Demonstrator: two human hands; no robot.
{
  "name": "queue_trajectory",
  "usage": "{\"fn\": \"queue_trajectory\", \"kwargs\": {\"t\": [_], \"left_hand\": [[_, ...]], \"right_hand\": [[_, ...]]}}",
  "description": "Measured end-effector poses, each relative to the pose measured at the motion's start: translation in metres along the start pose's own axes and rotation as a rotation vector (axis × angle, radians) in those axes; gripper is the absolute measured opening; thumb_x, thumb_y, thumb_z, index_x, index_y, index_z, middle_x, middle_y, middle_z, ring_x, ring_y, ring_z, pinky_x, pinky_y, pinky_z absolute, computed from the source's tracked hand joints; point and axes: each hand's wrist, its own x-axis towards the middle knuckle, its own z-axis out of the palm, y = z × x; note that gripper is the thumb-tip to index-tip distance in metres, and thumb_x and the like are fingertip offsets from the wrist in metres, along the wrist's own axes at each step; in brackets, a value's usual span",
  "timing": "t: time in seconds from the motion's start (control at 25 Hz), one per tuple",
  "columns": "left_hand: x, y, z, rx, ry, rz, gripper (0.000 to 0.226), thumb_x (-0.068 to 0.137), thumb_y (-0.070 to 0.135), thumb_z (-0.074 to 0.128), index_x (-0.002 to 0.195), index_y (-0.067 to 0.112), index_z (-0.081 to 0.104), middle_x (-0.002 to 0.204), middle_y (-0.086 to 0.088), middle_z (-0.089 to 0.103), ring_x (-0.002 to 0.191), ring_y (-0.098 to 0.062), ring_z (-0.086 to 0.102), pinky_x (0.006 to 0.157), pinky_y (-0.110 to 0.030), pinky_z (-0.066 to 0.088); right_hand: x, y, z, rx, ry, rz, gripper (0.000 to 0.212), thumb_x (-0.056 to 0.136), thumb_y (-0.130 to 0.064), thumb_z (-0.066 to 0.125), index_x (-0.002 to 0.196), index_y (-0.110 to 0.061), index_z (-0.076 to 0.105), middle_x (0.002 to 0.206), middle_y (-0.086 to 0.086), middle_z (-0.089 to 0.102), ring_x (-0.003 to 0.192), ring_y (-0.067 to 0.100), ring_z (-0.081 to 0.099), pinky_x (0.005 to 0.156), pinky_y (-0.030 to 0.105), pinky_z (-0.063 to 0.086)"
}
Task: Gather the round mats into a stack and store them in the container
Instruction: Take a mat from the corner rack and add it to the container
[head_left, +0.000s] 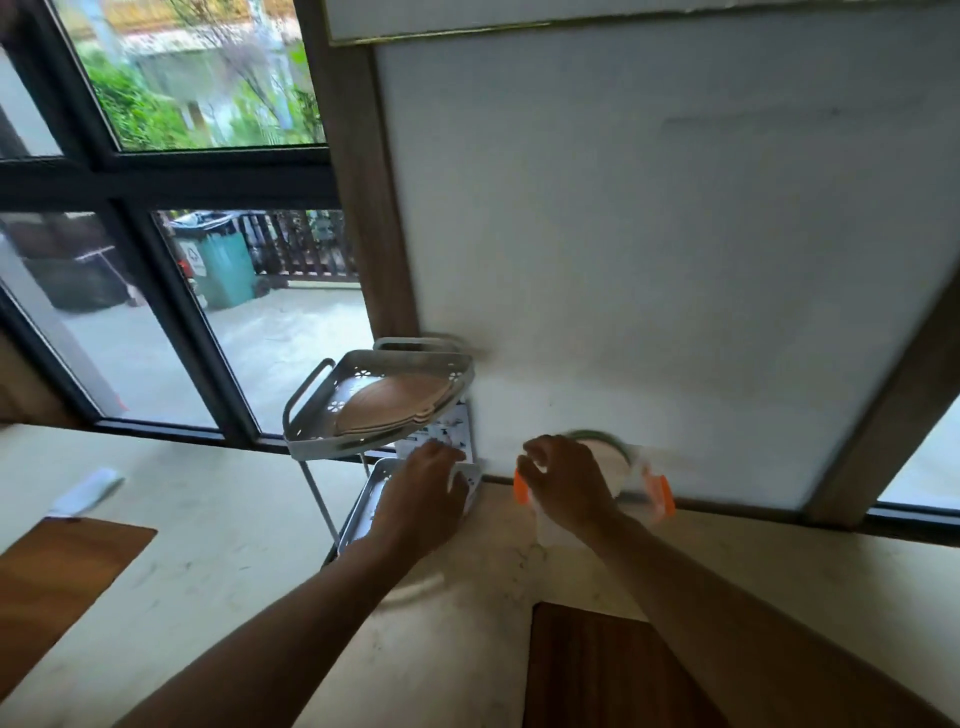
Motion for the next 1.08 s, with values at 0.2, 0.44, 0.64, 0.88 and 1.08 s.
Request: {"fn": "queue_trajectory", "kwargs": {"t": [0.2, 0.44, 0.64, 0.88, 1.08], "left_hand": [[-0.004, -0.020, -0.040, -0.006, 0.170, -0.045, 0.015, 0.085, 0.027, 0.066, 0.076, 0.020, 0.056, 0.072, 0.002, 0.059, 0.062, -0.022, 0.057, 0.054, -0.033, 0.047], [0.013, -0.052, -0.055, 0.145, 0.262, -0.022, 0.041, 0.070, 0.014, 0.080, 0.107, 0.010, 0.063, 0.109, -0.013, 0.059, 0.102, -0.032, 0.053, 0.083, -0.043, 0.050], [0.030, -0.068, -0.047, 0.092, 0.205, -0.009, 0.039, 0.075, 0.006, 0.075, 0.114, 0.011, 0.069, 0.112, -0.011, 0.065, 0.107, -0.034, 0.058, 0.090, -0.048, 0.049], [0.035, -0.082, -0.040, -0.060, 0.218, -0.006, 0.021, 0.085, 0.007, 0.069, 0.105, 0.011, 0.075, 0.103, -0.007, 0.070, 0.096, -0.027, 0.062, 0.075, -0.042, 0.056], [0.036, -0.084, -0.038, -0.078, 0.240, -0.006, 0.021, 0.085, 0.007, 0.069, 0.105, 0.011, 0.074, 0.103, -0.006, 0.071, 0.092, -0.024, 0.065, 0.072, -0.041, 0.057]], "right_hand": [[0.013, -0.046, 0.021, 0.114, -0.096, -0.009, 0.020, 0.095, -0.032, 0.051, 0.085, -0.022, 0.065, 0.082, -0.001, 0.064, 0.071, 0.011, 0.051, 0.064, 0.025, 0.036], [0.048, -0.092, 0.053, 0.632, -0.123, 0.312, 0.042, 0.091, -0.052, 0.059, 0.088, -0.012, 0.069, 0.080, 0.006, 0.077, 0.071, 0.021, 0.075, 0.078, 0.039, 0.061], [0.061, -0.105, 0.066, 0.868, -0.002, 0.383, 0.032, 0.090, -0.037, 0.069, 0.111, -0.022, 0.050, 0.095, 0.010, 0.074, 0.064, 0.020, 0.075, 0.060, 0.032, 0.062], [0.063, -0.102, 0.080, 0.733, 0.158, 0.172, 0.011, 0.092, -0.022, 0.068, 0.097, -0.014, 0.062, 0.086, 0.009, 0.076, 0.062, 0.013, 0.074, 0.059, 0.029, 0.062], [0.059, -0.096, 0.083, 0.503, 0.207, 0.077, 0.035, 0.078, -0.037, 0.081, 0.099, -0.013, 0.067, 0.085, -0.002, 0.076, 0.071, 0.007, 0.072, 0.069, 0.020, 0.058]]}}
